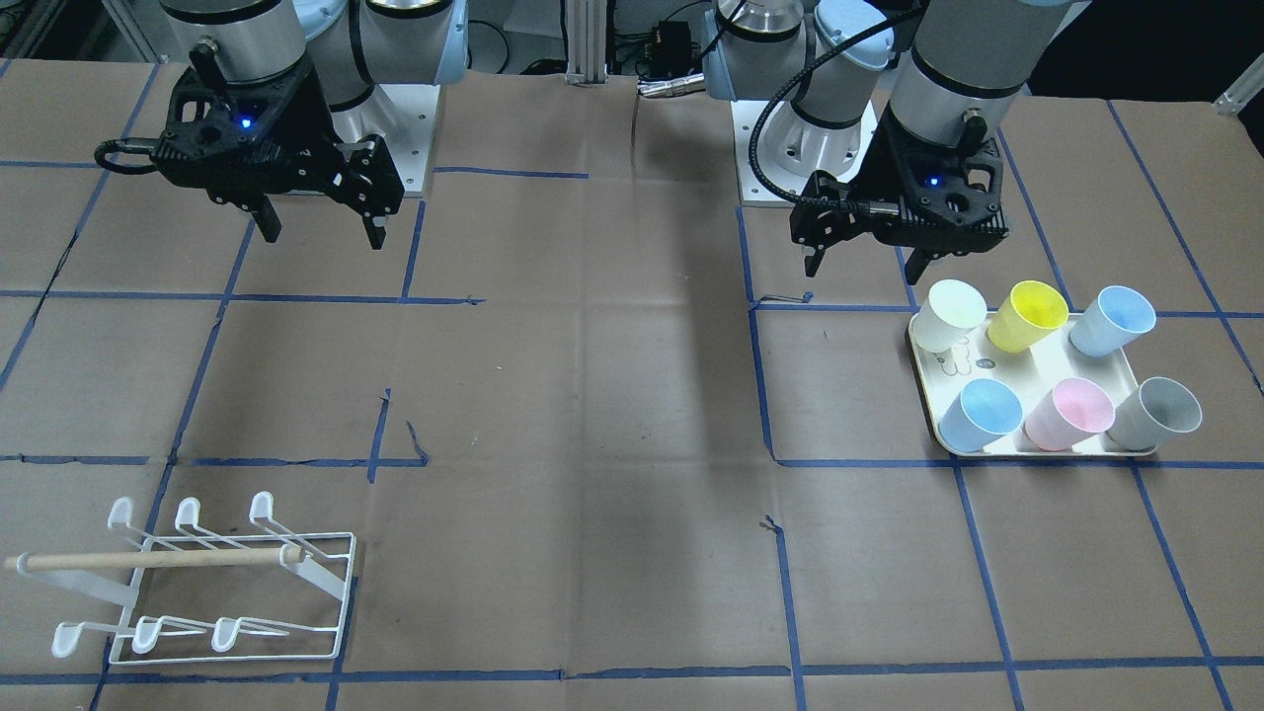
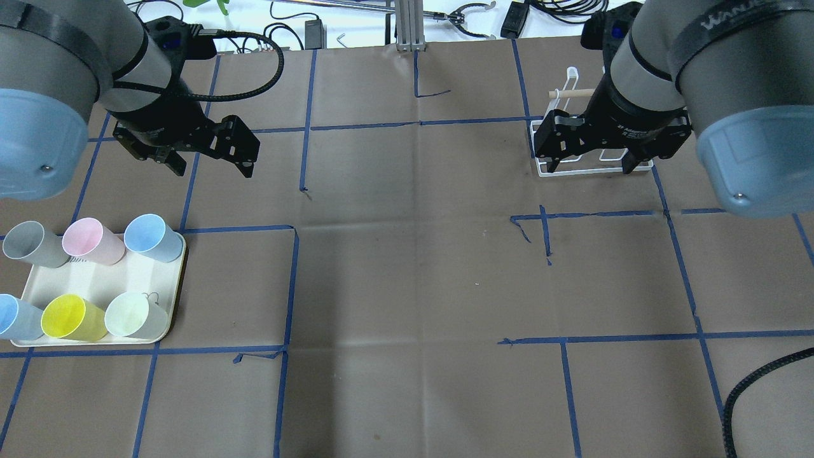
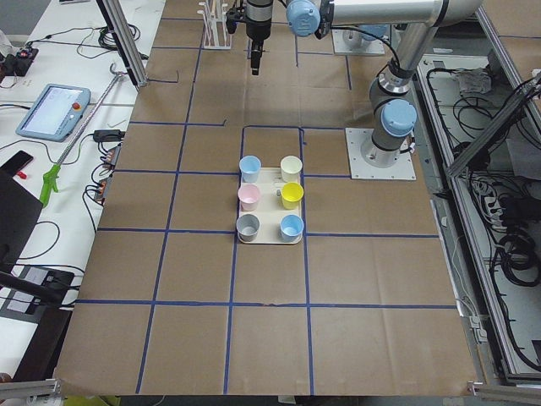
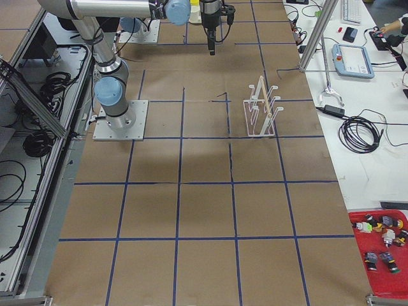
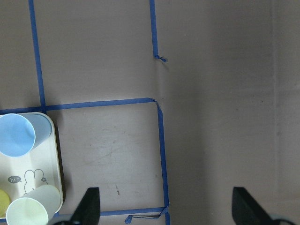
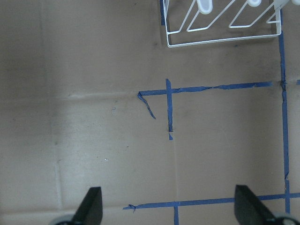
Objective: Transfer IKEA cup to right arm and place on rack
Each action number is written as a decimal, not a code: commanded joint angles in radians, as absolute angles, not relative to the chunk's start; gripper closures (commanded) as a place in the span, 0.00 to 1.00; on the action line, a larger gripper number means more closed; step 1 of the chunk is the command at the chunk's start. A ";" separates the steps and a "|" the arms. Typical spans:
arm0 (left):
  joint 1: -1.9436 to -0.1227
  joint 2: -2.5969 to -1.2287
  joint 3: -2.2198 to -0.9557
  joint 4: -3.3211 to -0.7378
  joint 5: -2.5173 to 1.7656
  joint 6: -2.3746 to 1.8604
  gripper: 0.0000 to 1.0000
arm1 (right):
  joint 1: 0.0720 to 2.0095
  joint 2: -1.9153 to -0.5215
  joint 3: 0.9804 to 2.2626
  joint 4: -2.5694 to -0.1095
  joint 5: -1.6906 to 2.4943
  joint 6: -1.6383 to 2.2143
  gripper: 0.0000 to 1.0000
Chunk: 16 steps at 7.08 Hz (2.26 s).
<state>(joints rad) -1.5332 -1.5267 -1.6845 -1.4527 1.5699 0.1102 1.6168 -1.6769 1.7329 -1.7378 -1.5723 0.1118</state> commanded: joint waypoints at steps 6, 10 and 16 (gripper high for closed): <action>-1.160 -1.531 -1.822 -1.323 1.568 0.414 0.01 | 1.618 -1.684 1.767 -1.904 -1.416 0.468 0.00; -1.144 -1.626 -2.024 -0.970 1.569 0.431 0.01 | 1.628 -1.695 1.942 -2.322 -1.283 0.916 0.00; -1.135 -1.764 -2.097 -0.813 1.582 0.433 0.01 | 1.637 -1.672 2.249 -2.958 -1.178 1.213 0.00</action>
